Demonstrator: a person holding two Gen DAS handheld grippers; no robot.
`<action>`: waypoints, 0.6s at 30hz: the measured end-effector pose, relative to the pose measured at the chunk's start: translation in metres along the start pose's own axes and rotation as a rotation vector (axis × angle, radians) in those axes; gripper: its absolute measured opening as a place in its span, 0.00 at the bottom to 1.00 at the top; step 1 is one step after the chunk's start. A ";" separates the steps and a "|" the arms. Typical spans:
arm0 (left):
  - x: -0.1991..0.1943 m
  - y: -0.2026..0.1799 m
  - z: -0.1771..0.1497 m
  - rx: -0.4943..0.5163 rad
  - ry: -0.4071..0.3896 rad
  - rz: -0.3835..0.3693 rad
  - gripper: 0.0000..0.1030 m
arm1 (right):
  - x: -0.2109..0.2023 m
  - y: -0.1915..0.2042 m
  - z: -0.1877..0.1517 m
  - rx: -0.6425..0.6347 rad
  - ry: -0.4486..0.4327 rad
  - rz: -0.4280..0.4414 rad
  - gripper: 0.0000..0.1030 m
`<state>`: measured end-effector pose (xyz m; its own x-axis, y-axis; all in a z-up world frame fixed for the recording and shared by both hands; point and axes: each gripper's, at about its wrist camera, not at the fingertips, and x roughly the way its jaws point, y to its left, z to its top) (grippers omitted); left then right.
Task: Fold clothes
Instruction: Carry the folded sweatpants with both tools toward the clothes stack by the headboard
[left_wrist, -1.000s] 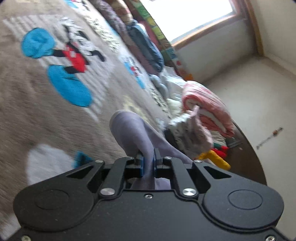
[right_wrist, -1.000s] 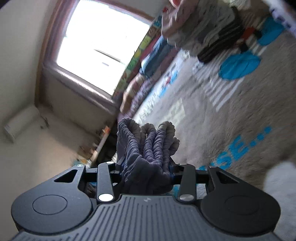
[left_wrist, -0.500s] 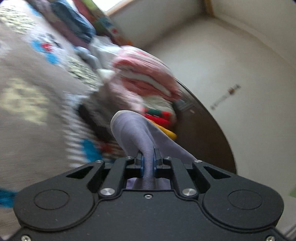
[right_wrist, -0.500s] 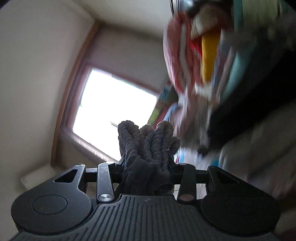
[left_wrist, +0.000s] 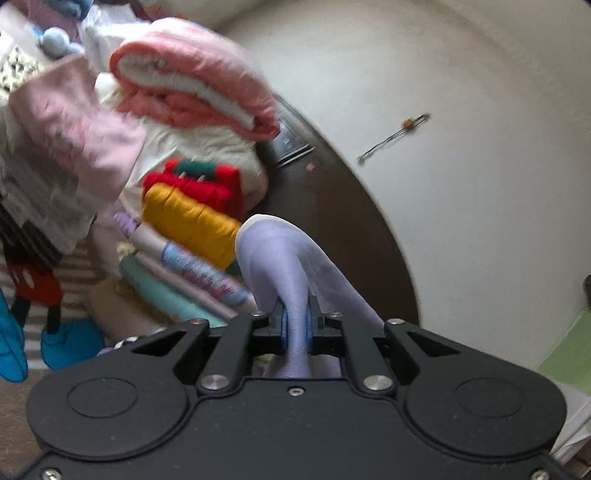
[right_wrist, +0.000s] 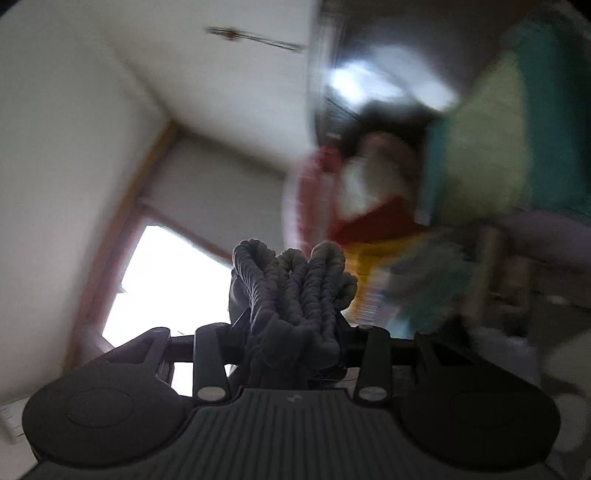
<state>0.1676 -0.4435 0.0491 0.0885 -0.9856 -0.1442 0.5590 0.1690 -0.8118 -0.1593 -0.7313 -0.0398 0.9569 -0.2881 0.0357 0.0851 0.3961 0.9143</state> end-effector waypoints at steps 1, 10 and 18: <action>0.014 0.018 -0.009 -0.021 0.038 0.059 0.06 | 0.008 -0.025 -0.003 0.039 0.017 -0.057 0.41; 0.025 0.057 -0.041 0.072 0.052 0.221 0.20 | 0.016 -0.066 0.000 0.013 0.022 -0.113 0.59; 0.009 -0.005 -0.050 0.511 -0.081 0.298 0.21 | 0.009 0.028 -0.004 -0.589 -0.066 -0.187 0.62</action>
<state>0.1247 -0.4531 0.0236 0.3540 -0.8973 -0.2638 0.8244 0.4326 -0.3650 -0.1473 -0.7188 -0.0153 0.8933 -0.4452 -0.0616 0.4068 0.7425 0.5321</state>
